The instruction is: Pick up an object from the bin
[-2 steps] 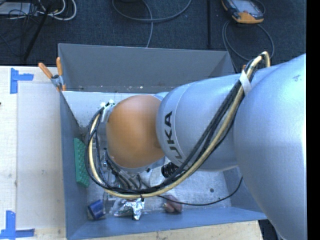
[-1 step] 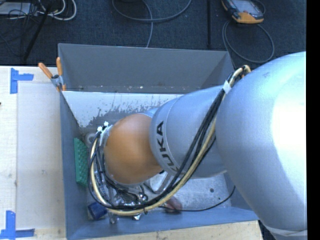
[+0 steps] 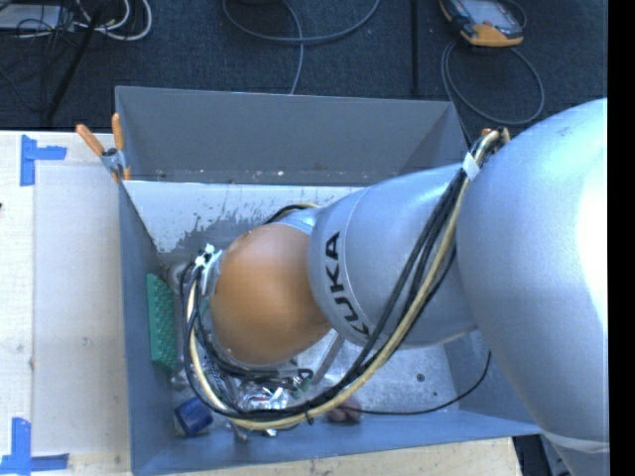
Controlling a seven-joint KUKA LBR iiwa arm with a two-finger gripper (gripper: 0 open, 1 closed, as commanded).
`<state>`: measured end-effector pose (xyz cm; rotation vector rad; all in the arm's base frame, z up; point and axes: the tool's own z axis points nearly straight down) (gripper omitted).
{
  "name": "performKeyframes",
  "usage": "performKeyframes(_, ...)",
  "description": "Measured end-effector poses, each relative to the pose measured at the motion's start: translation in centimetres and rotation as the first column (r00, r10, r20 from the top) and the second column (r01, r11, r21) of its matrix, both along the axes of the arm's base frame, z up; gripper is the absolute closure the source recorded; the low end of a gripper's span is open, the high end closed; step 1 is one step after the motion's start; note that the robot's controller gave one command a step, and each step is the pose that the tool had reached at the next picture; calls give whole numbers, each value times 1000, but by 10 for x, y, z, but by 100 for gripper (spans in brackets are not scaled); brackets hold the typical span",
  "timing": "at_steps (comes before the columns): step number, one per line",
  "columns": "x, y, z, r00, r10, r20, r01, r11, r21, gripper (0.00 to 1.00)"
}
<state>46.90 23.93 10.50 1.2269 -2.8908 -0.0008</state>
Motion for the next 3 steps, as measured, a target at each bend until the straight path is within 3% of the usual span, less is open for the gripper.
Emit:
performKeyframes(1, 1, 0, -6, 919, 393, 0, -393, 919, 1, 0)
performKeyframes(2, 9, 6, -35, 769, 640, 0, -640, 769, 1, 0)
performKeyframes(3, 9, 6, -35, 773, 634, 0, -634, 773, 2, 0)
